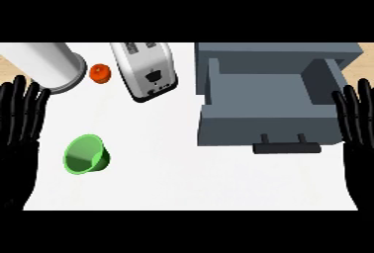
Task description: Pick up the cup, place it into the drawer and close the drawer
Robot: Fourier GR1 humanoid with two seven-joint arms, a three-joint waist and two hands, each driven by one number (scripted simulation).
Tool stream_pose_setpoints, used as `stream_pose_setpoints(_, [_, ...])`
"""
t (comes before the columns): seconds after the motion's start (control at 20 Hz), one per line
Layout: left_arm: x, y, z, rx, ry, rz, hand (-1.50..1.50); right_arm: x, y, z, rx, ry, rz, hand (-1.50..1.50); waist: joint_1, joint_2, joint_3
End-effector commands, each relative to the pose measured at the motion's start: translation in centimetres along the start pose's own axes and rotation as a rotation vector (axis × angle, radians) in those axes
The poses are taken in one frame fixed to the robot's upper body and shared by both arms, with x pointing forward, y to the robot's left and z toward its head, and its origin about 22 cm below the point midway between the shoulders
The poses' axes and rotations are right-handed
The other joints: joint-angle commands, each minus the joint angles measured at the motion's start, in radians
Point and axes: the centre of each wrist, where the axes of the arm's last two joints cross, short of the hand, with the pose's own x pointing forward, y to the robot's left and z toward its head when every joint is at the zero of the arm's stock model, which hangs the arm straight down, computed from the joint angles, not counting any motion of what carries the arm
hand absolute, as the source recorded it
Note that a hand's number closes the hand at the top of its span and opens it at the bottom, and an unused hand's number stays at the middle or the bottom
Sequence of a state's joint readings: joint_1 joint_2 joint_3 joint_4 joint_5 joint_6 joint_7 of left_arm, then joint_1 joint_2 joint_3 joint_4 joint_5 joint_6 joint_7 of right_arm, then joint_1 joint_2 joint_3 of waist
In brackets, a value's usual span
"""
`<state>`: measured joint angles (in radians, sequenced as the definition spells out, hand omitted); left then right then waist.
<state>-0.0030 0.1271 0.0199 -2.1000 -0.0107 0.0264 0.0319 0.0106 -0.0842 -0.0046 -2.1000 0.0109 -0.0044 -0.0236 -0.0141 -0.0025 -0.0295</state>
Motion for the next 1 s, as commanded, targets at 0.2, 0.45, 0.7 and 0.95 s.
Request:
stream_pose_setpoints(0.2, [-0.5,1.4,-0.3,-0.449,-0.107,0.283,-1.50,-0.1,-0.1,0.7,0.052,0.026,-0.024,-1.50,0.011,0.002,0.026])
stream_pose_setpoints(0.45, [-2.2,4.1,0.1,-0.586,0.013,0.518,-1.50,-1.0,0.8,0.3,0.107,0.102,-0.144,-1.50,0.020,0.005,0.028])
stream_pose_setpoints(0.7, [-4.7,7.4,0.1,-0.588,0.037,0.544,-1.50,-2.6,1.4,-0.2,0.114,0.115,-0.137,-1.50,0.017,0.004,0.029])
stream_pose_setpoints(0.95, [-4.7,7.6,-1.2,-0.597,0.063,0.551,-1.50,-0.7,1.5,-1.7,0.111,0.101,-0.137,-1.50,0.014,0.002,0.029])
